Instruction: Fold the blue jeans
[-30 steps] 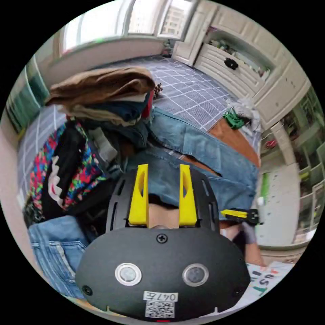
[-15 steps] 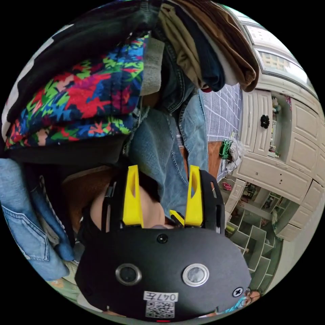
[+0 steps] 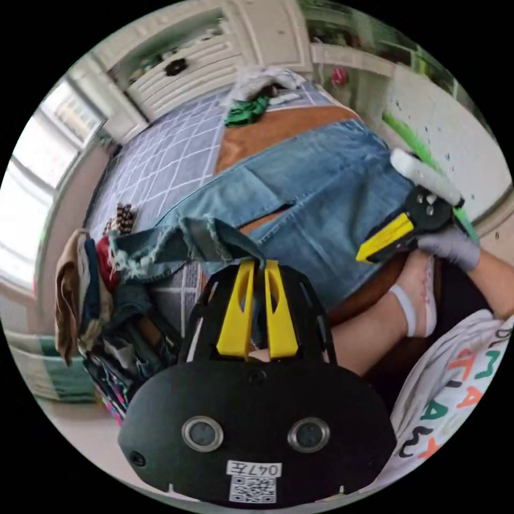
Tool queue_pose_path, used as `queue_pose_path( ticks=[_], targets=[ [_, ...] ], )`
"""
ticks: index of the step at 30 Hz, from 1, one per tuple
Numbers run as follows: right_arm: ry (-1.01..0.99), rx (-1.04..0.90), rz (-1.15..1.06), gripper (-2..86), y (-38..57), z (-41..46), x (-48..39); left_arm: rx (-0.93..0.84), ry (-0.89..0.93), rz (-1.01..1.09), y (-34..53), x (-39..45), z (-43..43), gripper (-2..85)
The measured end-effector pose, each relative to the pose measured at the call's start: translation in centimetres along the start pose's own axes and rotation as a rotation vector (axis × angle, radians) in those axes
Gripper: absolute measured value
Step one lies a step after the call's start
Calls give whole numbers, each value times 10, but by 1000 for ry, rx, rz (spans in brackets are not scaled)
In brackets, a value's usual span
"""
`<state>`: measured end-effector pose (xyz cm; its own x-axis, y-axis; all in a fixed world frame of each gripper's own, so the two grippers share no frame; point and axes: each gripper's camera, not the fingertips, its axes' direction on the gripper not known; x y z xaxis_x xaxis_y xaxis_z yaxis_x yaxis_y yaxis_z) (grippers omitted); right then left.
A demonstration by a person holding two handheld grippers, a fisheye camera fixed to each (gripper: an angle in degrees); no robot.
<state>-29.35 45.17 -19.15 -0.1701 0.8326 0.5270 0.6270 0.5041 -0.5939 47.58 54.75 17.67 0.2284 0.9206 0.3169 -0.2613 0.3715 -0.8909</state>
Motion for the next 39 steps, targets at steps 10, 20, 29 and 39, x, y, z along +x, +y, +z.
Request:
queue_pose_path(
  ticks=[10,20,29,39],
  targets=[
    [-29,15,22,-6,-6,1,17,-77,-178,142,-42,109,-3,161],
    [-73,18,27,-8,-9,3,37,-135,818,-464,-79,-110,92,160],
    [-118,18,39,-8,-10,5,58,-190,1073,-507,-66,-151,158,81],
    [-158,15,56,-9,-8,7,80,-4,870,-466,-9,-194,83,-5]
  ],
)
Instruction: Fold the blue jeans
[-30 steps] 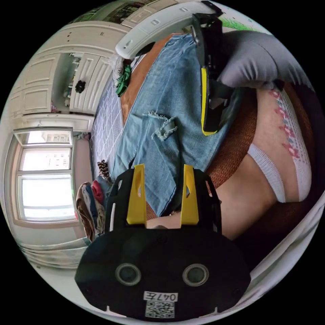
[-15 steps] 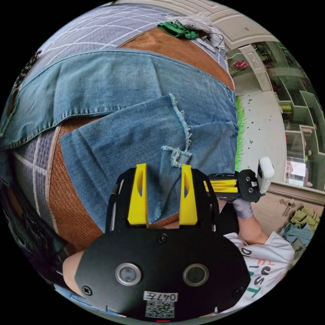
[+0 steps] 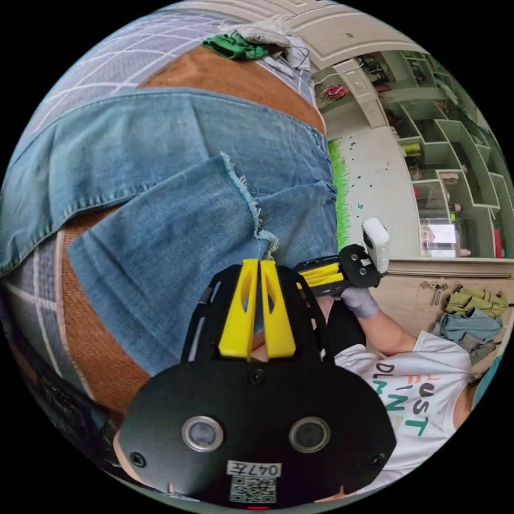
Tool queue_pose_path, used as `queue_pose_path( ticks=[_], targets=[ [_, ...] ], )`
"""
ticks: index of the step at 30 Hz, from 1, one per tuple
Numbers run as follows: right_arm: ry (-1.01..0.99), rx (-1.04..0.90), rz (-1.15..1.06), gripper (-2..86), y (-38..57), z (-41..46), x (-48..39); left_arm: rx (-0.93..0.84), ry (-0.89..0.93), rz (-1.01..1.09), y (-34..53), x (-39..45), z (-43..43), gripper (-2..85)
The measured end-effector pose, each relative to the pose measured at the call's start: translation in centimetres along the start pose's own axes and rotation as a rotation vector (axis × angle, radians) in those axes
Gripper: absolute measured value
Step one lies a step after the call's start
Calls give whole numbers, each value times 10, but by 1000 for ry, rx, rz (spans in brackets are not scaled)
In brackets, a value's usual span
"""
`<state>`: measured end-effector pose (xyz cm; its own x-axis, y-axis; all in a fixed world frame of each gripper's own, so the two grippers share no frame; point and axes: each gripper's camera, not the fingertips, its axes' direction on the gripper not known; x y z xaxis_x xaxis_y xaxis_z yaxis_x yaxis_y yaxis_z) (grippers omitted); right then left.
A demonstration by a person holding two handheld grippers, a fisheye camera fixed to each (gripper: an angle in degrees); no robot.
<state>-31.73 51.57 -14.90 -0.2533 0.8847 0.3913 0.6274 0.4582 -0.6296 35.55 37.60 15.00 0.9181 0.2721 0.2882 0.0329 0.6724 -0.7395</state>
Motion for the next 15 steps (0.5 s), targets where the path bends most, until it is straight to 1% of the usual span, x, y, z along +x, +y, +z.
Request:
queue_pose_path(
  ticks=[1,3,4,5,6,8,9,10,12,15],
  targets=[
    [3,0,-1,-9,1,0,1,54,-52,-16,10,-3,-21,-6],
    [8,1,-4,-9,1,0,3,308,-289,-125,68,-20,-112,-7],
    [12,1,-6,-9,2,0,4,361,-355,-159,85,-24,-132,-7],
    [15,1,-8,-9,3,0,5,441,-485,-230,120,-32,-166,-7],
    [16,1,-8,-9,3,0,6,493,-605,-305,154,-40,-191,-7],
    [12,2,-10,-10,4,0,10,510,-734,-416,197,-56,-211,-7],
    [8,4,-11,-10,4,-1,11,477,-771,-480,219,-70,-214,-6],
    [-2,13,-9,-10,5,-2,14,459,-763,-499,228,-77,-213,-6],
    [-19,10,1,-10,6,-2,19,415,-705,-572,253,-106,-201,-6],
    [-32,4,9,-11,7,-1,25,357,-666,-638,260,-129,-184,-5]
  ],
)
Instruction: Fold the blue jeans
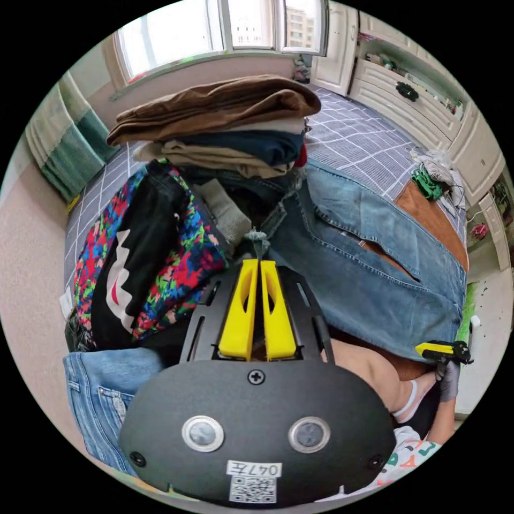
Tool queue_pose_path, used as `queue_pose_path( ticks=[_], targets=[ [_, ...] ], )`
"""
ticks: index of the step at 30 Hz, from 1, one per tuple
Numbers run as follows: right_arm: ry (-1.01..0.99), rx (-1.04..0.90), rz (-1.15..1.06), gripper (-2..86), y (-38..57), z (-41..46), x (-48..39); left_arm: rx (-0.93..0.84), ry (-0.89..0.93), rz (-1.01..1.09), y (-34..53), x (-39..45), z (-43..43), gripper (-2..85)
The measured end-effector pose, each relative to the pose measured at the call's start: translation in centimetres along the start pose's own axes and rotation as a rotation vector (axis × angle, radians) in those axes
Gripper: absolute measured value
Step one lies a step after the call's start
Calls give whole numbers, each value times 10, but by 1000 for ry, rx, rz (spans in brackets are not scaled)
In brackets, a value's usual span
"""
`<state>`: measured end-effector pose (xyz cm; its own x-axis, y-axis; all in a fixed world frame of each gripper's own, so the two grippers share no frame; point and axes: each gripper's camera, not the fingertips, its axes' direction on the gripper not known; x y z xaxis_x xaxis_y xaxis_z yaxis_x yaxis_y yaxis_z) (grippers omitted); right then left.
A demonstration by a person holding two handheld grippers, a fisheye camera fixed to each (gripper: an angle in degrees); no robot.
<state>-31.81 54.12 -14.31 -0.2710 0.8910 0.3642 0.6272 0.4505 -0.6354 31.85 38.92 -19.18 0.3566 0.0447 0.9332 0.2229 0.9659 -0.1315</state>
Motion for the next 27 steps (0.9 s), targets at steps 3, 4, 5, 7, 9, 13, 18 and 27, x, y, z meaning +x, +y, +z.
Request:
queue_pose_path(
  ticks=[3,4,5,7,9,13,18,27],
  targets=[
    [-5,-1,3,-12,3,0,4,-9,-18,-19,0,4,-7,-4],
    [-7,-1,5,-12,4,0,6,-14,-21,-20,0,5,-9,-4],
    [-9,-2,7,-12,5,0,8,-21,-22,-20,0,6,-12,-4],
    [-10,-4,11,-11,6,1,10,-27,-8,-18,1,6,-19,-4],
    [-9,-5,12,-11,7,2,11,-15,25,-20,4,4,-35,-2],
    [-18,-8,14,-12,11,3,16,41,50,-23,17,5,-71,-1],
    [-17,-8,14,-12,16,5,17,142,-54,99,24,72,-136,-1],
    [39,2,-12,-12,27,10,7,-29,-439,655,6,307,-78,-8]
  ],
)
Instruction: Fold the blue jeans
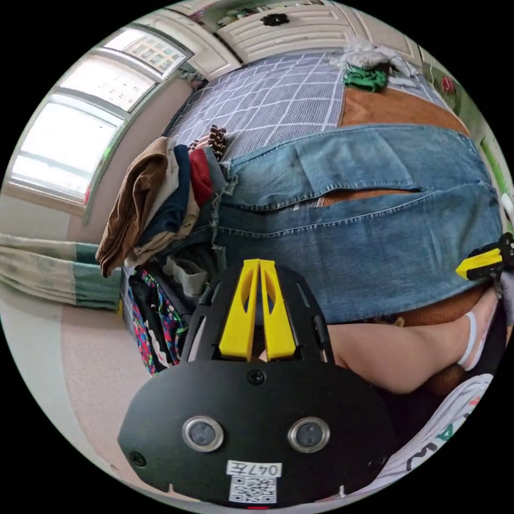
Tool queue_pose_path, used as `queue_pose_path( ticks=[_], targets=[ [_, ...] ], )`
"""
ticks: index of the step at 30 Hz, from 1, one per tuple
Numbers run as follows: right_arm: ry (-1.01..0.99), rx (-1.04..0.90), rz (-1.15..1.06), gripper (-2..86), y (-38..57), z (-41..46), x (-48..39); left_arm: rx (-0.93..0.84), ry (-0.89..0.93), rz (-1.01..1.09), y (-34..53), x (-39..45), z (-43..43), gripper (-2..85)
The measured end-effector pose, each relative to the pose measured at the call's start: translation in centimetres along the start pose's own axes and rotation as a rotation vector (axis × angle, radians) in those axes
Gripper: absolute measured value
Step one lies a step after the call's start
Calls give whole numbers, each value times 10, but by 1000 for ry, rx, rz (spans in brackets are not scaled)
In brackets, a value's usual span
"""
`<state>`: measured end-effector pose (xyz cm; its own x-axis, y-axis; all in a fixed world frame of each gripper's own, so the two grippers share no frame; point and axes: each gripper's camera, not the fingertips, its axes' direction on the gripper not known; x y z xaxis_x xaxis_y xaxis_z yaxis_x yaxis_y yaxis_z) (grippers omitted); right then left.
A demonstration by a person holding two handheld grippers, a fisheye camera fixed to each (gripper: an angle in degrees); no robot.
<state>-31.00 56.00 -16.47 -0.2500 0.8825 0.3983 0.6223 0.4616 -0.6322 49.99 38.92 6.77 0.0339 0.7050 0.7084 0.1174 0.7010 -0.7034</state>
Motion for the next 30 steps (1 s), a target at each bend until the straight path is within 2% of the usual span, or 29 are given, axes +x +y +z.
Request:
queue_pose_path(
  ticks=[6,10,12,13,15,16,18,20,24,26,30],
  targets=[
    [62,4,-21,-12,9,4,-14,-114,-91,124,-46,56,11,-8],
    [72,12,-22,-12,13,6,-20,-84,-55,153,-72,59,-5,-8],
    [77,71,-46,-12,21,-5,-28,-62,-27,173,-90,64,-14,-8],
    [91,171,-69,-12,35,-25,-34,-59,-21,174,-95,66,-15,-8],
    [200,300,-15,-12,66,-57,-32,-97,-17,201,-107,79,-4,-8],
    [279,348,80,-12,89,-75,-21,-130,-40,219,-110,85,2,-8],
    [322,341,223,-12,121,-90,4,-213,-159,288,-120,110,18,-8],
    [271,279,332,-11,153,-91,32,-237,-192,340,-129,125,21,-8],
    [291,97,396,-9,169,-61,45,-270,-99,324,-153,124,17,-8],
    [270,133,440,-11,172,-68,40,-278,-65,298,-159,119,14,-8],
    [381,183,406,-12,158,-84,14,-282,-102,318,-169,130,5,-8]
  ],
)
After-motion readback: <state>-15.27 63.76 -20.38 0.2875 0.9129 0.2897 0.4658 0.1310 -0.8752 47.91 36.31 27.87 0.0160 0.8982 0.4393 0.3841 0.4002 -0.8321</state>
